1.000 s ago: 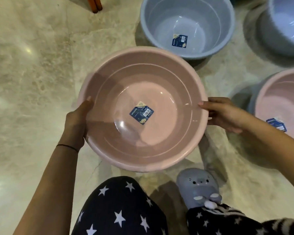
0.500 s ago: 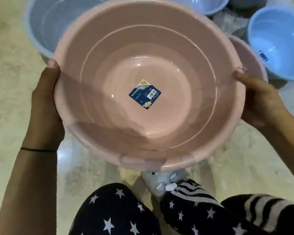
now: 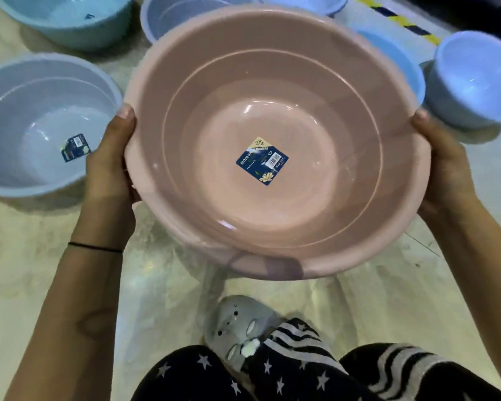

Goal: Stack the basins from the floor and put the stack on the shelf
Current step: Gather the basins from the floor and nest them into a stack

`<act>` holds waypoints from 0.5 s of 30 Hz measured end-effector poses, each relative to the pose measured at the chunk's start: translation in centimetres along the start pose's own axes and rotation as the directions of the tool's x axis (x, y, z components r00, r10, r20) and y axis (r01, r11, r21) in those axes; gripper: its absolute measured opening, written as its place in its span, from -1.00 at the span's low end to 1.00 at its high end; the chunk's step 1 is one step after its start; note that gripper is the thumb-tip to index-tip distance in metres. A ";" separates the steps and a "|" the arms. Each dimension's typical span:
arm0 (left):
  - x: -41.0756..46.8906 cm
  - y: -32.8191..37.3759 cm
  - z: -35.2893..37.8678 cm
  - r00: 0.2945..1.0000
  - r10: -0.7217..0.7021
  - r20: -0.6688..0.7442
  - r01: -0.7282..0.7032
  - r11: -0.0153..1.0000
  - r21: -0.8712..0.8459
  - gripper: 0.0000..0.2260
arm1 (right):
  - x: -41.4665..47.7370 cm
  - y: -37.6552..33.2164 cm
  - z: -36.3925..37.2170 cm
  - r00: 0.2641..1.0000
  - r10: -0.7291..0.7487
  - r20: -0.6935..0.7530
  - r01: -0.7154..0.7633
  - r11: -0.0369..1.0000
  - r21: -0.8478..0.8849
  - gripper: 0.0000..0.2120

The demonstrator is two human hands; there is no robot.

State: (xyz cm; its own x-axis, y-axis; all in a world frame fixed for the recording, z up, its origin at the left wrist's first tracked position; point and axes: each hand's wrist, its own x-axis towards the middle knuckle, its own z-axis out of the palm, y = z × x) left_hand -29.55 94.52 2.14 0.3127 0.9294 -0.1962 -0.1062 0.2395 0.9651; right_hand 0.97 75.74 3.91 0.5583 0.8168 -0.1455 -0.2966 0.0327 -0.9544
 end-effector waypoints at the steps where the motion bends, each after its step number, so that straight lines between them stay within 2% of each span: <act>1: 0.3 -0.1 0.8 0.999 -0.021 0.036 0.020 0.999 0.034 -0.73 | 0.0 -0.1 -0.6 1.000 -0.007 -0.012 0.007 1.000 -0.020 -0.65; 6: 2.4 -0.4 4.7 0.992 -0.083 0.099 0.071 0.991 0.115 -0.71 | 0.3 -0.9 -2.9 0.995 -0.048 -0.084 0.042 0.997 -0.064 -0.63; 9: 3.8 -0.7 6.2 0.986 -0.139 0.096 0.118 0.972 0.201 -0.67 | 1.5 -1.0 -4.1 0.999 -0.046 -0.027 0.042 0.993 -0.108 -0.58; 12: 5.4 -1.7 6.9 0.987 -0.148 0.060 0.123 0.946 0.301 -0.78 | 3.2 -0.5 -5.2 0.993 0.050 -0.104 -0.065 0.987 -0.146 -0.70; 15: 6.7 -3.6 7.2 0.988 -0.154 0.016 0.133 0.898 0.420 -0.81 | 4.9 0.9 -6.4 0.962 0.151 -0.228 -0.210 0.942 -0.261 -0.81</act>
State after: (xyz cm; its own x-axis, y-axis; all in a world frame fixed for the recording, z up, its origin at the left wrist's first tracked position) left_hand -20.26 97.83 -1.38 0.3406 0.8766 -0.3400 0.3424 0.2212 0.9132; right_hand 8.34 76.08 0.69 0.6693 0.6589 -0.3434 -0.1946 -0.2906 -0.9369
